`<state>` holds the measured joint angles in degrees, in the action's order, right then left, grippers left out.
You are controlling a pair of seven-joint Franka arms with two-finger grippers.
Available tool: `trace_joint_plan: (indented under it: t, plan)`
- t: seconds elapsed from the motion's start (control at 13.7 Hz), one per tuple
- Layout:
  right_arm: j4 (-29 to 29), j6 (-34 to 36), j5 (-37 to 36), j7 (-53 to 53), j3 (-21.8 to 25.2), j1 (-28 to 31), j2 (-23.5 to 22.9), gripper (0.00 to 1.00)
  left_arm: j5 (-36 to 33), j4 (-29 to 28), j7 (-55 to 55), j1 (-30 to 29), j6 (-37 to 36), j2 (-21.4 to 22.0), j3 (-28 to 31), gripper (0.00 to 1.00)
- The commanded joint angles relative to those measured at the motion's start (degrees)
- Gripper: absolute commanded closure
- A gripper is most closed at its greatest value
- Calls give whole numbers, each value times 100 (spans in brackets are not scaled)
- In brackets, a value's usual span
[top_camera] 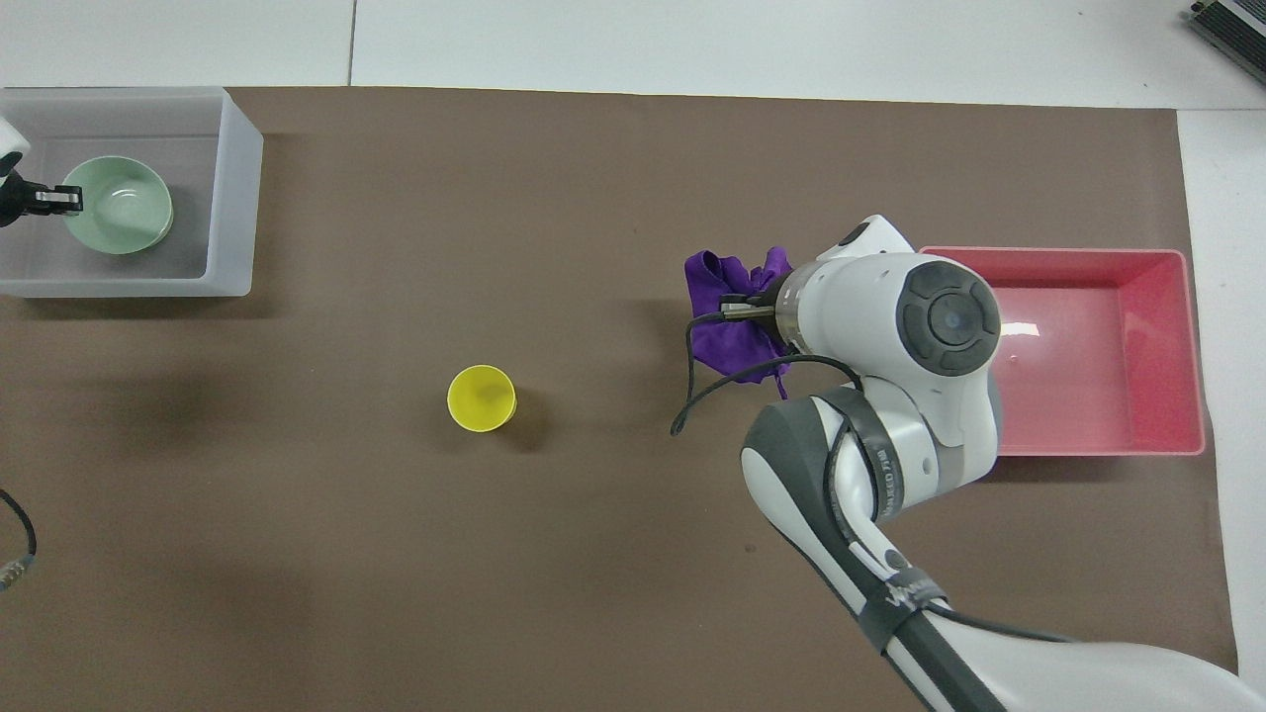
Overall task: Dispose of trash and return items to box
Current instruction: 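Carry the purple cloth into the pink tray with the right gripper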
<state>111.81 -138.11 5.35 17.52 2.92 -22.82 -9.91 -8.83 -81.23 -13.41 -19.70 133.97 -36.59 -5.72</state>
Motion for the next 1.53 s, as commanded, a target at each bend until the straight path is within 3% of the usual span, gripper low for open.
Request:
trace_joint_plan:
  t: [0.0,0.07,0.22,0.29,0.51,0.66,0.95,1.1,1.32,1.46]
  plan:
    - [-10,459,-243,112,-37,242,453,100,-234,10,-30,62,-319,213,36,35]
    - [-97,643,-305,94,-37,365,576,100,-208,2,-30,89,-328,396,10,19]
    - [-334,1178,-332,41,-46,523,787,100,-172,-34,-30,299,-686,748,10,12]
    - [-388,1425,-341,-2,-37,620,902,100,-155,-86,-30,404,-932,993,-8,0]
    - [-406,1847,-350,-650,-46,1067,1210,100,-120,-455,-13,703,-1599,1583,-25,0]
    - [-388,1980,-350,-1326,-55,1506,1245,100,265,-604,31,879,-2014,1873,-78,0]
    - [-143,1823,-359,-2278,-55,2254,1176,100,645,-1456,364,1441,-2068,2445,-87,0]
    - [146,1499,-359,-2480,-55,2509,1149,100,645,-1816,1100,1897,-2129,2665,-87,0]
    - [376,1156,-359,-2736,-55,2791,939,100,645,-2554,1936,2513,-1937,3016,-78,0]
    - [420,971,-359,-2736,-55,2835,728,100,645,-3203,2673,2969,-1211,3227,-78,0]
